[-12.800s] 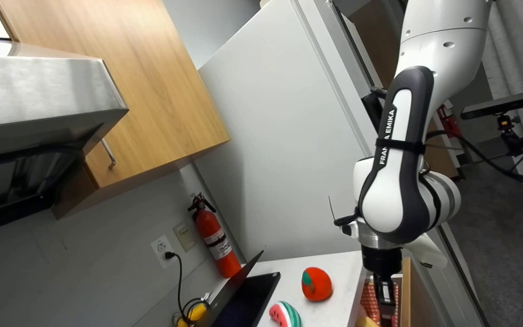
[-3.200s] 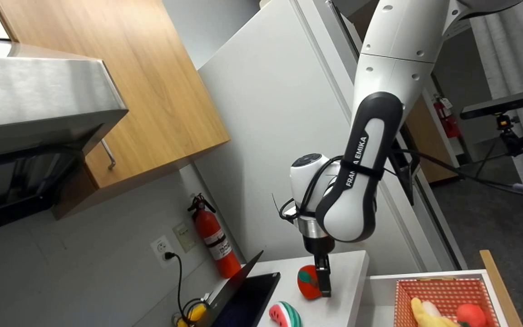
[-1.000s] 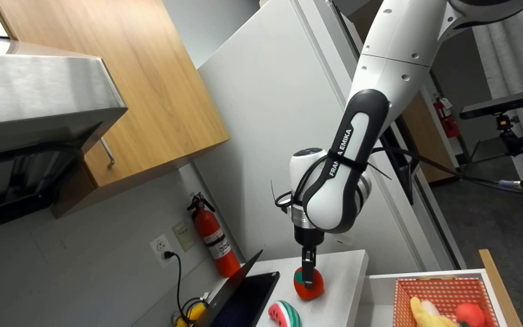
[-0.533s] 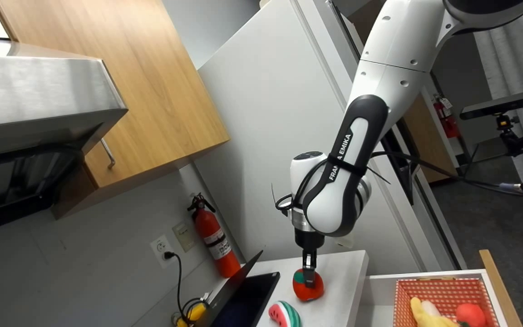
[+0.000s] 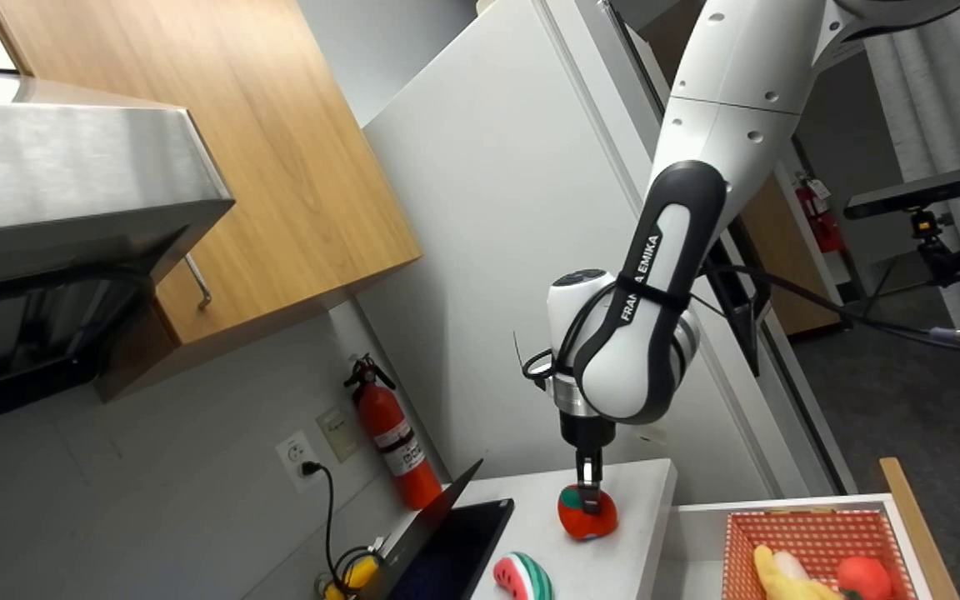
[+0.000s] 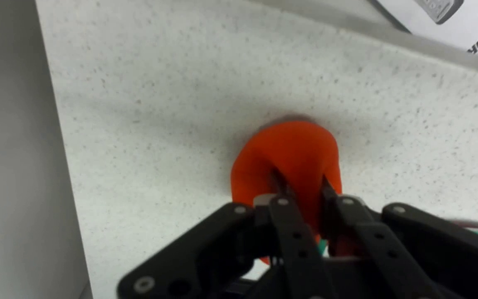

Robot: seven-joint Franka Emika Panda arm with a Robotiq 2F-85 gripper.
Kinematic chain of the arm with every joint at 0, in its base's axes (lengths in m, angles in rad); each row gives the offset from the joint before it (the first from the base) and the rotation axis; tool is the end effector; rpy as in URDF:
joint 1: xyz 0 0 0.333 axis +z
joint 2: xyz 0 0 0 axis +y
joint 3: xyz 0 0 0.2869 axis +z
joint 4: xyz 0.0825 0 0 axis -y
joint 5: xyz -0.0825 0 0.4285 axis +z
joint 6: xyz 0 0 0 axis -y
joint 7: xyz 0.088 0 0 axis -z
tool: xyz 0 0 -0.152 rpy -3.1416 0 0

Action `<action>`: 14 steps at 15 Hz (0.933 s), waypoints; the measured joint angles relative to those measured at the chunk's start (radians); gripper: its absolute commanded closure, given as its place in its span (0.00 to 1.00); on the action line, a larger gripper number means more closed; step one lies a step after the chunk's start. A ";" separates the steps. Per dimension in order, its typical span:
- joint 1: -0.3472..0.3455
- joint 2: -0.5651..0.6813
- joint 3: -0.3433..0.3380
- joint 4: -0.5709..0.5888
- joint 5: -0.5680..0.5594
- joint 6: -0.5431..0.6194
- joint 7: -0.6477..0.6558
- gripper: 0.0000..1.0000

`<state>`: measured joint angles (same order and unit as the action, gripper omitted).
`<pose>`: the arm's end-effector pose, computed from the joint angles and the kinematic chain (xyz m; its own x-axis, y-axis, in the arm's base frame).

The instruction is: Open the drawer, pick up the orange plush toy, put it in the box that is in the drawer and close the drawer

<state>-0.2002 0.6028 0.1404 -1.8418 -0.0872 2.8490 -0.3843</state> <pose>0.7094 -0.0415 0.1459 0.8557 0.3512 0.3801 0.3269 -0.9362 0.1289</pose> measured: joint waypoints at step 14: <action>0.009 -0.366 -0.052 -0.599 0.000 0.002 0.014 0.96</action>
<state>-0.1916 0.2367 0.0887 -2.4403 -0.0872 2.8508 -0.3704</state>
